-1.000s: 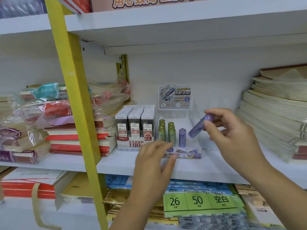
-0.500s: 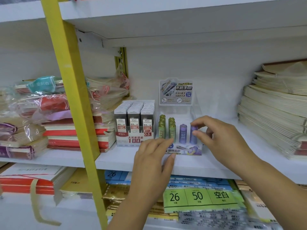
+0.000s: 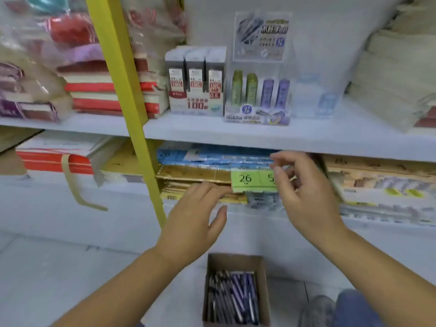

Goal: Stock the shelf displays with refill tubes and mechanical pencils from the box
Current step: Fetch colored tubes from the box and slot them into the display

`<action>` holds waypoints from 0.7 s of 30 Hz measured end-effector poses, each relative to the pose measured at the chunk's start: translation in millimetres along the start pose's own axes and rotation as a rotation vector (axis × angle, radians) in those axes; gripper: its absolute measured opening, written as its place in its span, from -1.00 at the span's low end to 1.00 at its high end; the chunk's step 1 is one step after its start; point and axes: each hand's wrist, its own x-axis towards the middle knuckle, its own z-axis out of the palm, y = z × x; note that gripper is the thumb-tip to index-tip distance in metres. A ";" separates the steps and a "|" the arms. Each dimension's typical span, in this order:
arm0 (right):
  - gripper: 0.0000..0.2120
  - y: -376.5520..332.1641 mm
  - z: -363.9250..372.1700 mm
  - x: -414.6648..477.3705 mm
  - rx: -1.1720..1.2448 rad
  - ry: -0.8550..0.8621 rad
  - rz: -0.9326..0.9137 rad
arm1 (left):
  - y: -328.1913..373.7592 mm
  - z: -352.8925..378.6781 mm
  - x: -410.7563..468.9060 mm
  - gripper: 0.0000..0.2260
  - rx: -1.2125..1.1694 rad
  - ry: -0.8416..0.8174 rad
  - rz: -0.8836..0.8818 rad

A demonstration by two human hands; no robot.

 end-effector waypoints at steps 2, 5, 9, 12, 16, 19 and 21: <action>-0.82 18.3 27.1 -58.8 0.034 -0.183 0.204 | -19.4 21.6 -52.1 -0.66 -0.046 -0.276 -0.203; -0.82 54.5 69.7 -136.8 0.061 -0.480 0.579 | -48.5 59.2 -118.7 -0.53 -0.121 -0.562 -0.531; -0.71 107.6 116.1 -200.9 0.005 -0.763 0.910 | -69.9 106.3 -173.2 -0.45 -0.259 -0.726 -0.849; -0.64 139.1 142.7 -222.7 -0.012 -0.806 1.087 | -75.5 135.6 -191.2 -0.42 -0.357 -0.765 -0.971; -0.49 175.7 171.9 -237.6 -0.075 -0.777 1.136 | -83.7 160.0 -206.5 -0.44 -0.487 -0.747 -1.110; -0.35 195.1 188.0 -246.5 -0.211 -0.780 1.110 | -87.4 164.3 -215.4 -0.49 -0.598 -0.726 -1.182; -0.29 202.7 195.9 -251.8 -0.260 -0.790 1.086 | -88.4 165.7 -217.6 -0.53 -0.669 -0.705 -1.202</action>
